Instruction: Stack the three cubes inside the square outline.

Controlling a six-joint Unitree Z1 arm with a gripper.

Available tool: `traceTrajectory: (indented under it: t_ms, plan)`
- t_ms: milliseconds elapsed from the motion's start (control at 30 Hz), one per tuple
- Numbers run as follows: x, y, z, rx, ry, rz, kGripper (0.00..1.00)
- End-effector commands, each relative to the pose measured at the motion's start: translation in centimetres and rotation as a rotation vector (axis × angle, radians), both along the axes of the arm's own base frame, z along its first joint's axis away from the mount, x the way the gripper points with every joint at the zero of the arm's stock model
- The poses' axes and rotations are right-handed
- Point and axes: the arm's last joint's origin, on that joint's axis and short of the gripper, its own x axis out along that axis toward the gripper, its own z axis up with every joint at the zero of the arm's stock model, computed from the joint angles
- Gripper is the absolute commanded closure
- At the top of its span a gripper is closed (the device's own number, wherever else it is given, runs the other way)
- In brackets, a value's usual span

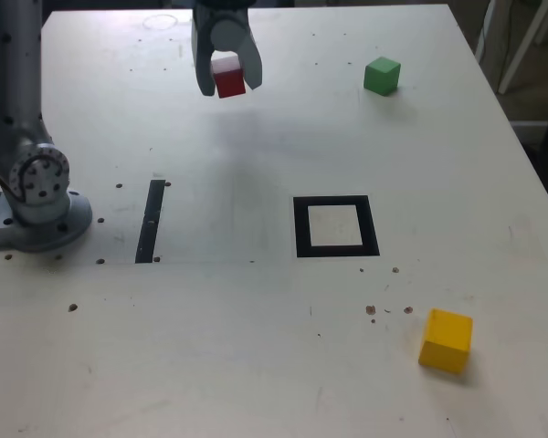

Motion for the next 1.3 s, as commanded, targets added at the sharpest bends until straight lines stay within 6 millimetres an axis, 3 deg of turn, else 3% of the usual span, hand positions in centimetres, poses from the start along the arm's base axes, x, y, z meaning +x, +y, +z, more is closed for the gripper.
traceTrajectory:
  t_ms: [0, 667, 1267]
  plan:
    - [0.8, -1.9, 0.5, -0.011, -0.024, -0.030, 0.70]
    - [7.4, -15.8, 3.5, 0.045, -0.024, -0.160, 0.70]
    - [13.1, -19.8, 0.3, -0.013, 0.052, -0.235, 0.70]
